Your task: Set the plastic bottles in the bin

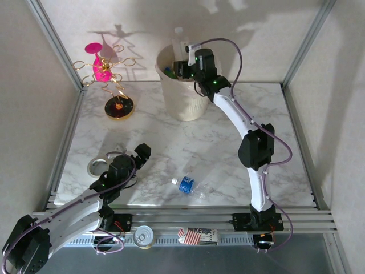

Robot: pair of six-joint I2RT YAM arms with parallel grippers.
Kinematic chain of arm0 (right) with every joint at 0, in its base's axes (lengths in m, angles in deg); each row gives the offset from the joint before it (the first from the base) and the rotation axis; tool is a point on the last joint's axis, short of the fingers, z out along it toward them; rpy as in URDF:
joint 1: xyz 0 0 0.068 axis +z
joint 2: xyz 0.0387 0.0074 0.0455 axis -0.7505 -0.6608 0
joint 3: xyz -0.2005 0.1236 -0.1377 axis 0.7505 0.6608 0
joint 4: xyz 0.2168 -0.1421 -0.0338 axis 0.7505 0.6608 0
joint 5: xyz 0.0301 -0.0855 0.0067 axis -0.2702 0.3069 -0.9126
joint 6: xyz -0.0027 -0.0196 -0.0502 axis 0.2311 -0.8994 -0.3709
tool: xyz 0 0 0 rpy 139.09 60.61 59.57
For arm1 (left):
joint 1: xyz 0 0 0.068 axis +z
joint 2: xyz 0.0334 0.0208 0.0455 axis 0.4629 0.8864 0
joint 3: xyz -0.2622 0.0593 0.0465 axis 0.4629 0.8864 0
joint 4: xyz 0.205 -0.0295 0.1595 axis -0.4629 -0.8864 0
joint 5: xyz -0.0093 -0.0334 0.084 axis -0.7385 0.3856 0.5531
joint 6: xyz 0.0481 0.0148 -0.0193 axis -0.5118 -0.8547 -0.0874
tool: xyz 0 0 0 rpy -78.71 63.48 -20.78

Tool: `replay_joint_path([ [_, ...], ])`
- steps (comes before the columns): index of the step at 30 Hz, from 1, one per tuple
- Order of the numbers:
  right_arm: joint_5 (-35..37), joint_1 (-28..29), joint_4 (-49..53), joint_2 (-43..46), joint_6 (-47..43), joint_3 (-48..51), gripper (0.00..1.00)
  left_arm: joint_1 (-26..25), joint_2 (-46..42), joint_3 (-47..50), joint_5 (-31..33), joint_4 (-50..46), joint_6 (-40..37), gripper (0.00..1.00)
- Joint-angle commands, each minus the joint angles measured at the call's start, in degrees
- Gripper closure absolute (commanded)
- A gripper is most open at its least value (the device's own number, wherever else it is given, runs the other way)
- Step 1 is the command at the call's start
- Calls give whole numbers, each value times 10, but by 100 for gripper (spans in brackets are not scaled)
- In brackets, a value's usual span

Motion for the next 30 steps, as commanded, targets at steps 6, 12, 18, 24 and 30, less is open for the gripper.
replay_joint_path([
  [6,9,-3,0,17,13,-32,23,5,1,-28,2,-18,-29,0],
  [12,11,-3,7,63,-6,-11,1,4,9,-37,-7,-16,-34,0],
  [18,8,-2,-23,161,-18,111,1,2,24,-46,-19,-15,-44,0],
  [24,-11,4,-77,282,-12,303,1,-3,36,-50,-21,-7,-46,0],
  [30,-28,32,-137,401,-16,510,1,-15,63,-61,-24,11,-50,0],
])
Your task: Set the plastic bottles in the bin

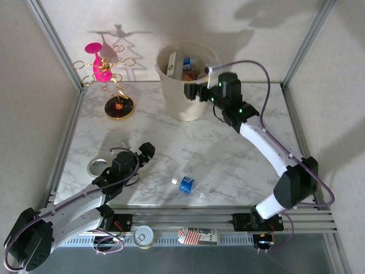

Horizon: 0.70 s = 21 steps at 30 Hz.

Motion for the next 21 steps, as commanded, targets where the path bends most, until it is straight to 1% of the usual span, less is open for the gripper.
replay_joint_path([
  [1,-17,24,-40,56,-8,87,1,-11,18,-29,-8,20,-13,0],
  [8,-29,75,-16,167,5,242,1,-36,62,-49,-4,24,-12,1],
  [13,-53,88,-13,233,24,350,1,-48,90,-52,-2,26,5,0],
  [17,-91,119,4,247,33,396,1,-51,115,-53,-3,44,28,1],
  [21,-106,162,28,241,39,419,2,-56,146,-65,-4,70,43,1],
])
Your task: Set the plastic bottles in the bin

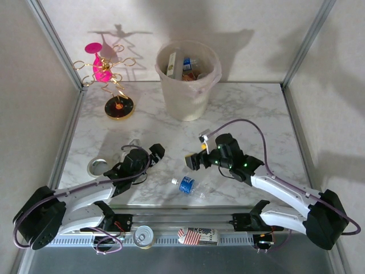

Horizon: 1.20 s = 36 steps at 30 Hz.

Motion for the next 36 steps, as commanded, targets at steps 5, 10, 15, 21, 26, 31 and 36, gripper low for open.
replay_joint_path([
  [5,21,82,60,-32,4,11,2,-14,59,-51,-10,52,26,0],
  [10,72,132,99,-98,-13,-12,2,-20,104,-88,-27,60,18,0],
  [15,115,181,122,-167,-22,-40,1,-25,139,-115,-43,65,10,1],
  [21,165,208,140,-243,-31,-68,2,-26,152,-121,-53,64,5,0],
  [26,183,220,153,-287,-44,-89,11,-26,139,-115,-43,53,0,1],
  [31,193,227,166,-309,-55,-105,25,-26,119,-105,-26,44,-3,0],
  [36,197,229,170,-310,-61,-110,41,-25,103,-94,-16,44,0,0],
])
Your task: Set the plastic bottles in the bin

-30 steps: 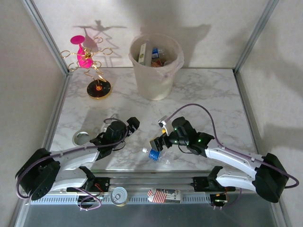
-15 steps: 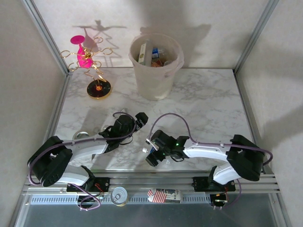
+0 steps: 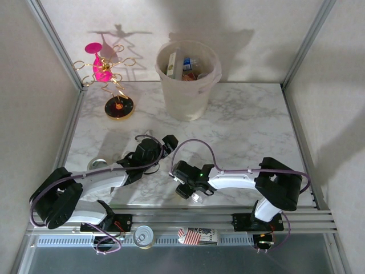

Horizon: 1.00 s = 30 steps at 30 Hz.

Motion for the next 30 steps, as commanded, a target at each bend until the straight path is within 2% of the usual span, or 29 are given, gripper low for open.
replay_joint_path([
  [1,17,7,19,-9,-6,-9,44,-3,-17,12,23,-8,-8,0],
  [7,18,4,-3,17,0,-3,51,3,-36,22,32,-11,-10,1],
  [10,20,-16,-29,37,12,8,55,9,-49,26,36,-16,-15,0],
  [16,-16,-90,-81,90,30,15,57,28,-89,48,43,-28,-20,0],
  [20,-67,-151,-121,133,31,-3,57,48,-126,66,46,-48,-25,0],
  [25,-120,-221,-152,156,28,-62,57,71,-182,98,56,-56,-16,0],
  [30,-145,-274,-186,148,38,-146,58,86,-237,134,70,-66,-5,1],
])
